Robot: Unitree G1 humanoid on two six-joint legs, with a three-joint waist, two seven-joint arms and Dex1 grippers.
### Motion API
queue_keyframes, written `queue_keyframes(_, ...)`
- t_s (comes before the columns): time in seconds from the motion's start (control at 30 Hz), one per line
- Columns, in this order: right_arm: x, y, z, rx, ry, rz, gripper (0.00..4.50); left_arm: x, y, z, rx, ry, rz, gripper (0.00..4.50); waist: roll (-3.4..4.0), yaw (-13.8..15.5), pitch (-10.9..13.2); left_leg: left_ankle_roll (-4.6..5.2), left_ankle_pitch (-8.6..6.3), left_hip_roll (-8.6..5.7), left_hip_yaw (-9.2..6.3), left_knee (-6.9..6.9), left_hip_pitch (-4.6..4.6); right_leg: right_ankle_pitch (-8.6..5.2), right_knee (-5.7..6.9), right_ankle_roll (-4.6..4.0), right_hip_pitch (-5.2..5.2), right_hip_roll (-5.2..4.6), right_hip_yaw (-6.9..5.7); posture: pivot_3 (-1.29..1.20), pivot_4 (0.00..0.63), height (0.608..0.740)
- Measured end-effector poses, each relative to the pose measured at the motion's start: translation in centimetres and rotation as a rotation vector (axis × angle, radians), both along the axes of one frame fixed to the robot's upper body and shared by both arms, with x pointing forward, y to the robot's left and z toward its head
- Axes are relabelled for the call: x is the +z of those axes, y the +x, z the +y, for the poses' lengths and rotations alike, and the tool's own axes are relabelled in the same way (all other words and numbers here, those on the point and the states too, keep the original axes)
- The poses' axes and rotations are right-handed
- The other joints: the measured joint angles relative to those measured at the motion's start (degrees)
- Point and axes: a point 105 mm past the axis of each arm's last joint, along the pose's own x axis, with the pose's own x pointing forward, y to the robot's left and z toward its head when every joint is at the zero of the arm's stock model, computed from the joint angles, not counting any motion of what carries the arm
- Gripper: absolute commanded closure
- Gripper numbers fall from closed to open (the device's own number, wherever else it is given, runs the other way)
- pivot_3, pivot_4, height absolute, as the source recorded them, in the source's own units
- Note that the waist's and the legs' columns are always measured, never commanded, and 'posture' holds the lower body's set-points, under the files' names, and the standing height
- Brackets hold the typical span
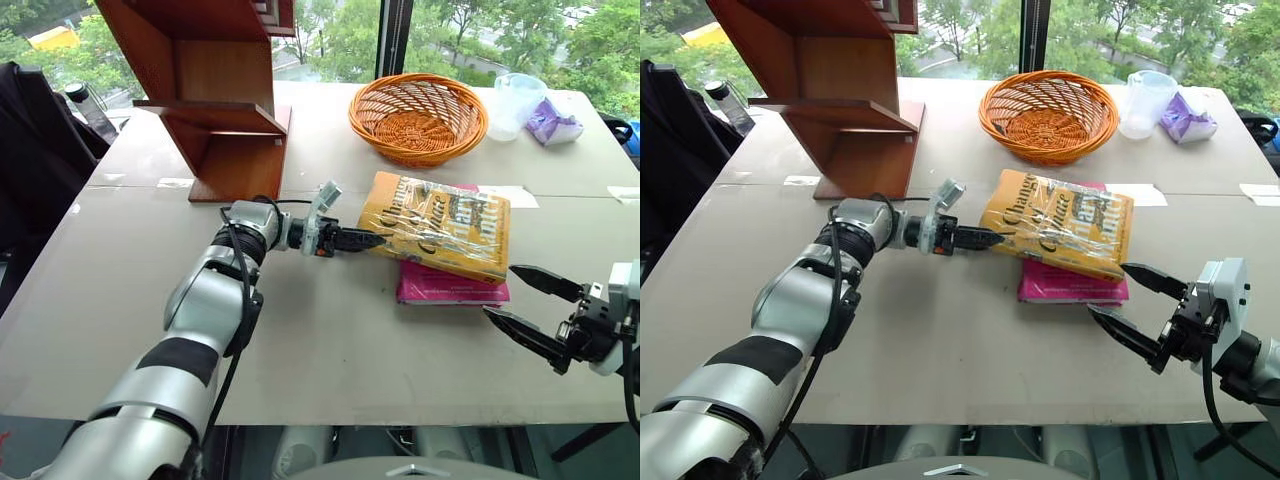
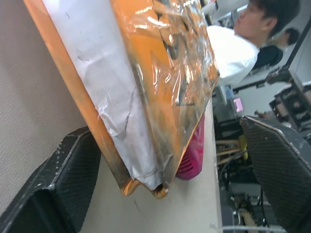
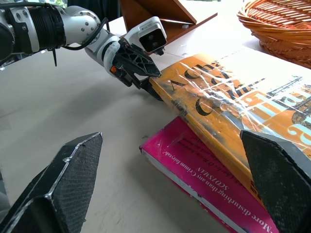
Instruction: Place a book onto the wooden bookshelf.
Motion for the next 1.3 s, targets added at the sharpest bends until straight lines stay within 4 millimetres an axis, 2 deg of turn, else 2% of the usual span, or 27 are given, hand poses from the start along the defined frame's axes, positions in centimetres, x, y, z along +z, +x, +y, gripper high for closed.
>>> queue_keyframes(0.13, 0.0, -0.1, -0.2, -0.002, -0.01, 0.003, 0.0, 0.1, -0.4, 1.0, 0.106, -0.115, 0.088, 0.1, 0.01, -0.69, 0.0, -0.01, 0.0, 0.13, 0.07, 0.02, 0.09, 0.15, 0.18, 0.14, 0.0, -0.03, 0.12, 0.0, 0.15, 0.74)
queue_keyframes(0.2, 0.1, -0.2, -0.3, 0.001, -0.016, 0.004, 0.0, -0.1, -1.3, 0.9, 0.152, -0.168, 0.137, 0.1, 0.0, -0.52, 0.0, -0.05, 0.01, 0.21, 0.06, 0.02, 0.08, 0.16, 0.25, 0.16, -0.01, -0.27, 0.25, 0.0, 0.15, 0.74)
queue_keyframes(0.4, 0.7, 0.0, -0.5, 0.018, -0.031, -0.011, 0.0, -0.8, -4.3, -0.4, 0.309, -0.146, 0.157, 0.1, 0.01, 0.1, -0.02, -0.08, 0.02, 0.19, 0.01, 0.07, 0.07, 0.17, 0.2, 0.16, 0.06, -0.36, 0.22, 0.0, 0.15, 0.74)
queue_keyframes(0.57, 0.8, 0.0, -0.7, 0.028, -0.042, -0.006, 0.0, -0.3, -5.5, -2.5, 0.45, -0.131, 0.125, 0.1, -0.06, 0.72, 0.02, -0.08, 0.02, 0.12, 0.05, 0.1, 0.39, 0.05, 0.17, -0.07, 0.38, -0.35, 0.23, 0.0, 0.15, 0.74)
queue_keyframes(0.8, 0.8, -0.1, -0.9, 0.023, -0.039, 0.004, 0.0, 0.5, -2.7, -0.9, 0.719, -0.067, -0.018, 0.1, -0.04, 1.03, 0.01, -0.09, 0.03, 0.17, 0.17, 0.06, 0.62, 0.08, 0.23, -0.16, 0.46, 0.04, 0.25, 0.0, 0.15, 0.74)
queue_keyframes(1.1, 1.6, 0.1, -1.2, 0.028, -0.065, -0.007, 0.0, -0.7, -1.4, -2.0, 0.769, -0.109, 0.104, 0.1, -0.03, 1.5, -0.08, -0.07, 0.03, 0.06, 0.13, 0.08, 0.65, 0.08, 0.18, -0.16, 0.59, -0.01, 0.17, 0.0, 0.15, 0.74)
queue_keyframes(1.23, 1.3, -0.2, -1.3, 0.022, -0.064, 0.012, 0.0, -0.7, -1.4, -2.3, 0.77, -0.142, 0.153, 0.1, -0.01, 1.69, -0.11, -0.06, 0.03, 0.0, 0.12, 0.11, 0.66, 0.08, 0.18, -0.15, 0.61, -0.05, 0.17, 0.0, 0.15, 0.74)
queue_keyframes(1.3, 1.2, -0.2, -1.3, 0.021, -0.064, 0.019, 0.0, -0.9, -1.9, -3.2, 0.72, -0.166, 0.205, 0.1, -0.02, 1.69, -0.11, -0.06, 0.03, -0.03, 0.12, 0.11, 0.64, 0.08, 0.18, -0.15, 0.61, -0.06, 0.18, 0.0, 0.15, 0.74)
